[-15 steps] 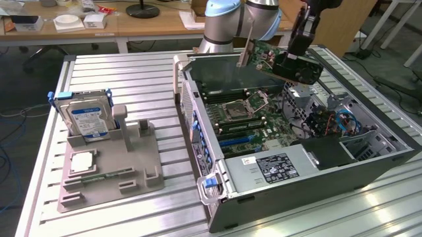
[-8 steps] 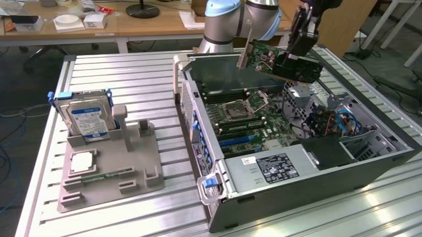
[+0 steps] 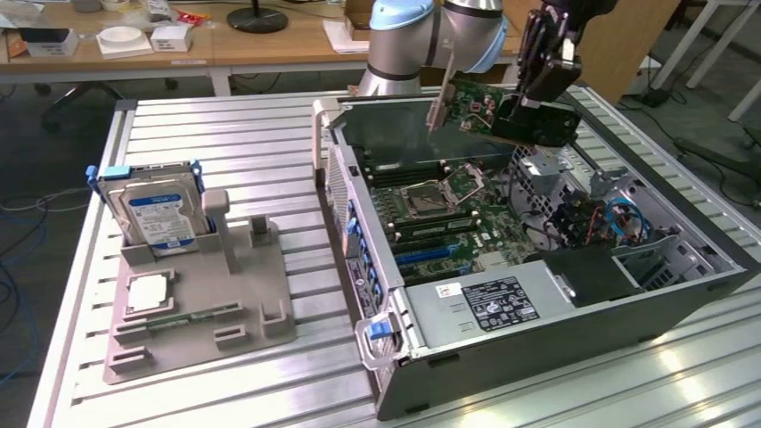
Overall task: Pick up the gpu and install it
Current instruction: 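Insert the gpu into the slot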
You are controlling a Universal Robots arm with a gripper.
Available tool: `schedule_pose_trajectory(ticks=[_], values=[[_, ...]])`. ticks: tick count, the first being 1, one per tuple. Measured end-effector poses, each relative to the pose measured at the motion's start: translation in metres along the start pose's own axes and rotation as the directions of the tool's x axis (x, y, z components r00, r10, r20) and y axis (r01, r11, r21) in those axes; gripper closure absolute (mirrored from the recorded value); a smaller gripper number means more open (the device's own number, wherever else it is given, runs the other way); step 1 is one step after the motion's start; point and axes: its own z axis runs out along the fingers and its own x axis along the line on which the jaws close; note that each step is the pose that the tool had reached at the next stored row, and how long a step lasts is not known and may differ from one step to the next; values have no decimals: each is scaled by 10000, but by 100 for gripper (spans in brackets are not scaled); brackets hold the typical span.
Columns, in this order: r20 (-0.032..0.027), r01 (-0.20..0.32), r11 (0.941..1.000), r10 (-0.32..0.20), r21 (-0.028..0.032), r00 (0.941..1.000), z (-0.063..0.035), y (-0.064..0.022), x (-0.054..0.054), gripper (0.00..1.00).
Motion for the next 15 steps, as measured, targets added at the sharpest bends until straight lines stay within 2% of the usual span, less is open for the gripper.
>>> schedule_pose_trajectory(ticks=[4,7,11,15], values=[[-11,583,9983,-583,-12,9983,0,0,0,74],[-19,1041,9946,-1041,-22,9946,0,0,0,74],[-29,1655,9862,-1655,-34,9862,1,0,0,74],[-39,2265,9740,-2266,-49,9740,1,0,0,74]])
